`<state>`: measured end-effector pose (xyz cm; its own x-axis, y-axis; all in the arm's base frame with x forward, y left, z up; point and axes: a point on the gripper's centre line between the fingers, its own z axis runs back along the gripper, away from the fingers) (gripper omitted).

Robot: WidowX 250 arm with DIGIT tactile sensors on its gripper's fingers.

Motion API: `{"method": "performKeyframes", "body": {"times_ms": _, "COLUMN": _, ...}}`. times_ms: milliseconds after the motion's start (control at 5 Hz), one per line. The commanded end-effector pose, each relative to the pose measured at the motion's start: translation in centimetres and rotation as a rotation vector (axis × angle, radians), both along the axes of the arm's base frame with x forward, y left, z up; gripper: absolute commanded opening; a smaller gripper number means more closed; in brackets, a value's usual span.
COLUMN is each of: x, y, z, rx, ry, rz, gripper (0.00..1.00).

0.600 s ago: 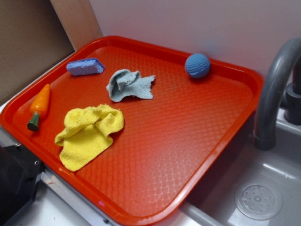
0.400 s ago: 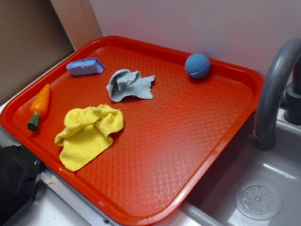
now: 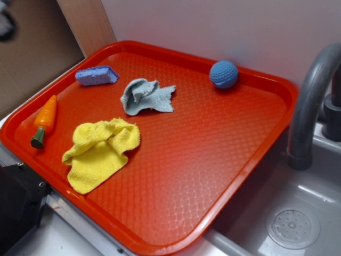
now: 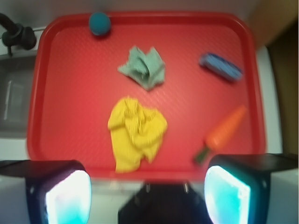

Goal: Grab the blue ball.

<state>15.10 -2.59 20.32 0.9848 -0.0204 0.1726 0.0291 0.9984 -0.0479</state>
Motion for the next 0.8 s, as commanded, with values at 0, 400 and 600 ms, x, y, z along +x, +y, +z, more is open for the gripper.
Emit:
{"method": "performKeyframes", "body": {"times_ms": 0, "x": 3.1, "y": -1.0, "z": -1.3, "rx": -0.006, "ry": -0.163, "rz": -0.103, "gripper": 1.0}}
{"method": "performKeyframes", "body": {"times_ms": 400, "x": 3.1, "y": -1.0, "z": -1.3, "rx": -0.006, "ry": -0.163, "rz": -0.103, "gripper": 1.0}}
{"method": "performKeyframes", "body": {"times_ms": 600, "x": 8.1, "y": -4.2, "z": -6.4, "rx": 0.121, "ry": -0.093, "rz": -0.094, "gripper": 1.0}}
